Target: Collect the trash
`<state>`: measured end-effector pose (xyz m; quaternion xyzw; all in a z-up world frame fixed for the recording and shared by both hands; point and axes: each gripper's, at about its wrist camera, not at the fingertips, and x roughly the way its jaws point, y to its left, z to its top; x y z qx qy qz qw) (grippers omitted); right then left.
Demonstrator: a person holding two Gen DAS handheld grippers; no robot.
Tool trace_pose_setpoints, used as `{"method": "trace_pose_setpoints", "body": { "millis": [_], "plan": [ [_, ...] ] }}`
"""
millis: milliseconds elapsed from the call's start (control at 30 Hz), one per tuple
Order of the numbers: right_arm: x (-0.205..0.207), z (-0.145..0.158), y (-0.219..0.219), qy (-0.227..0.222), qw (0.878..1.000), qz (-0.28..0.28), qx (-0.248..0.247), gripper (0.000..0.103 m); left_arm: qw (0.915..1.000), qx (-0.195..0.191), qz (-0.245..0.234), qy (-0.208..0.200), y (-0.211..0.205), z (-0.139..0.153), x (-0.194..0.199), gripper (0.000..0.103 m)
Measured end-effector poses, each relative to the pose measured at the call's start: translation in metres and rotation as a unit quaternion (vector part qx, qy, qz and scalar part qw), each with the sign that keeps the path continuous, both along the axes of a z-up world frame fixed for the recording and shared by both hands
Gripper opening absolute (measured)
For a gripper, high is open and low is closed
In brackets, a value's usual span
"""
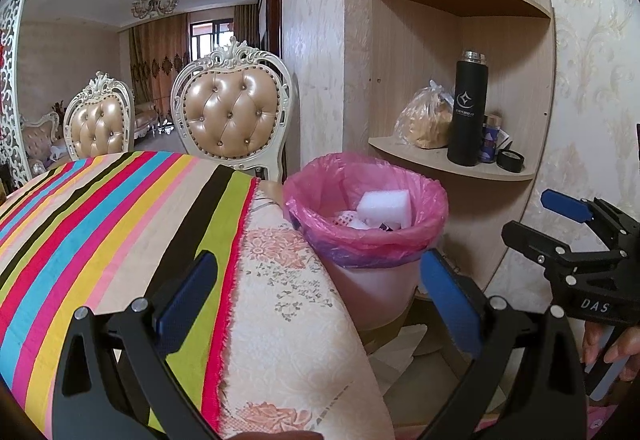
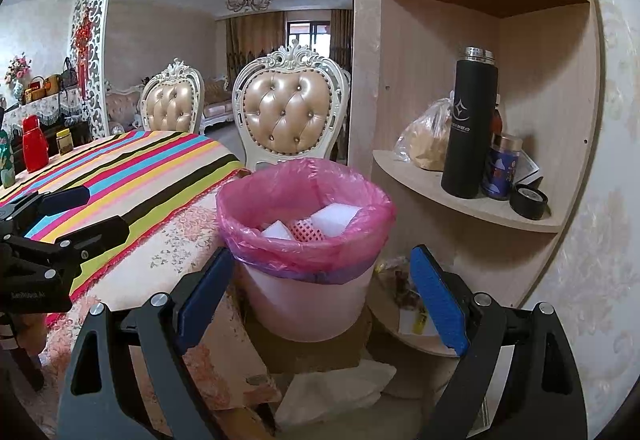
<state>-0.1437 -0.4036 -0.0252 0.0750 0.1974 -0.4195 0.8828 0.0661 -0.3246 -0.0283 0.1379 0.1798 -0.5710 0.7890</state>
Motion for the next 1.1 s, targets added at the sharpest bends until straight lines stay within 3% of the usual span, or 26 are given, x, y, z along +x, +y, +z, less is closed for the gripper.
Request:
{"method": "trace_pose_setpoints", "body": {
  "millis": [1100],
  "plan": [
    [0.0043,-0.0004,0.0035,-0.001,1.000,0.011,0.002,0.085,0.9998,-0.003,-0.018,-0.003,0.0048,0.0009,-0.0079,0.098]
  ]
}}
